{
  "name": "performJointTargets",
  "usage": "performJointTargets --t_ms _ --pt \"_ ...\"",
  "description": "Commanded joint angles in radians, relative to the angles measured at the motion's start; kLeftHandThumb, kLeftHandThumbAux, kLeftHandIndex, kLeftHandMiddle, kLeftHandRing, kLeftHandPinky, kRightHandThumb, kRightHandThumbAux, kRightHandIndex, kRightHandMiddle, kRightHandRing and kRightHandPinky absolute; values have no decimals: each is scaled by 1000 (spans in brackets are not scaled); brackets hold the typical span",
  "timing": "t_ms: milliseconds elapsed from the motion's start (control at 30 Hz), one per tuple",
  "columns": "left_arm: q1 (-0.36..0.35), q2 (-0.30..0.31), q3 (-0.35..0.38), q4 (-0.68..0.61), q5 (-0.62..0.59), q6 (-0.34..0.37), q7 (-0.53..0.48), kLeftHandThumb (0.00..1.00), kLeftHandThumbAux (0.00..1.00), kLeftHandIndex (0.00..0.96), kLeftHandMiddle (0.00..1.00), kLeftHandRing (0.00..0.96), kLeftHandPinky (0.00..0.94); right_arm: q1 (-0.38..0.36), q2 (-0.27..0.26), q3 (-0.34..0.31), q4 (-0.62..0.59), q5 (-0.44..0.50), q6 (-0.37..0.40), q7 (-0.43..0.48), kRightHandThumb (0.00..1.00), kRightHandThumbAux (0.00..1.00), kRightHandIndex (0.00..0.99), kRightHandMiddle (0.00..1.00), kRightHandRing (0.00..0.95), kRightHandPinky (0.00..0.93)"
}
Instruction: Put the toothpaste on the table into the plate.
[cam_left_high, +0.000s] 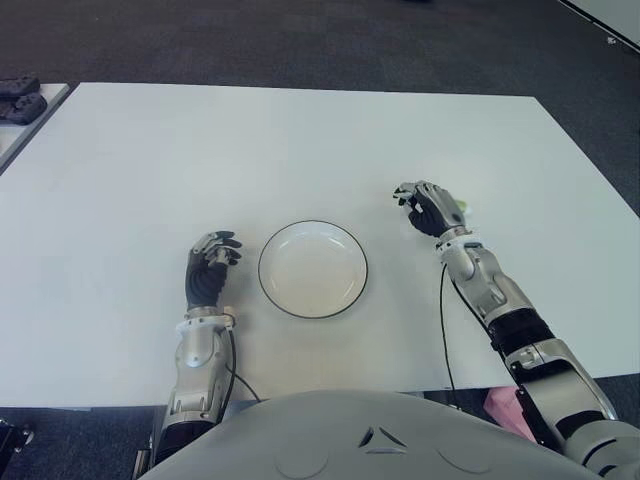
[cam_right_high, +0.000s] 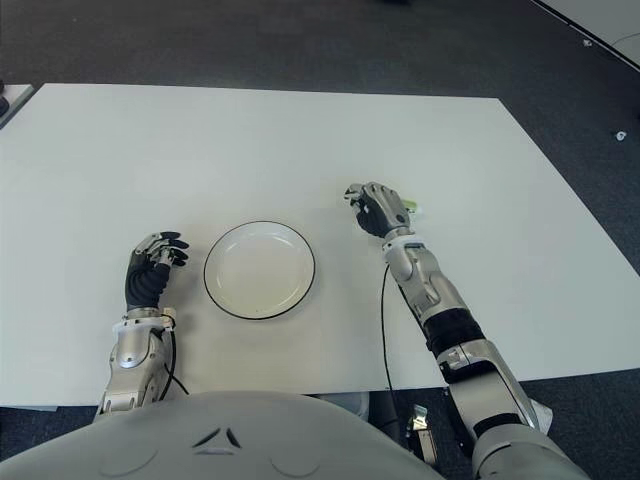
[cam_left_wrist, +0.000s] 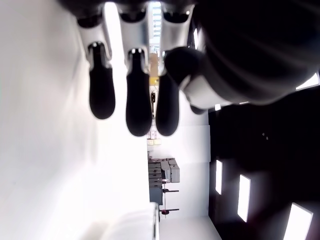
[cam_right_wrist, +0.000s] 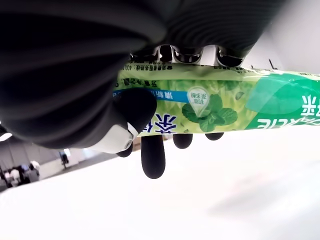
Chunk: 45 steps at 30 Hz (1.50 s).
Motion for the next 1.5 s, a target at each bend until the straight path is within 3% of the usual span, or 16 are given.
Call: performJointTargets --t_ms 33,433,800,1267,1500 --pt "8 -2 2 28 1 29 3 831 682 393 489 561 540 22 4 -30 -74 21 -26 8 952 660 376 505 539 781" --pt "8 -7 0 19 4 37 8 833 680 400 486 555 533 42 31 -42 -194 -6 -63 -8 953 659 377 507 545 811" --pt "4 -10 -2 21 -3 40 3 831 682 392 491 558 537 64 77 5 -344 -82 -70 11 953 659 376 509 551 830" --pt "-2 -13 -5 30 0 29 5 832 681 399 485 555 534 14 102 72 -351 -86 -199 82 952 661 370 505 571 859" --pt "0 -15 -7 23 4 33 8 832 681 400 485 555 534 42 117 122 -402 -101 -254 128 954 658 398 476 579 844"
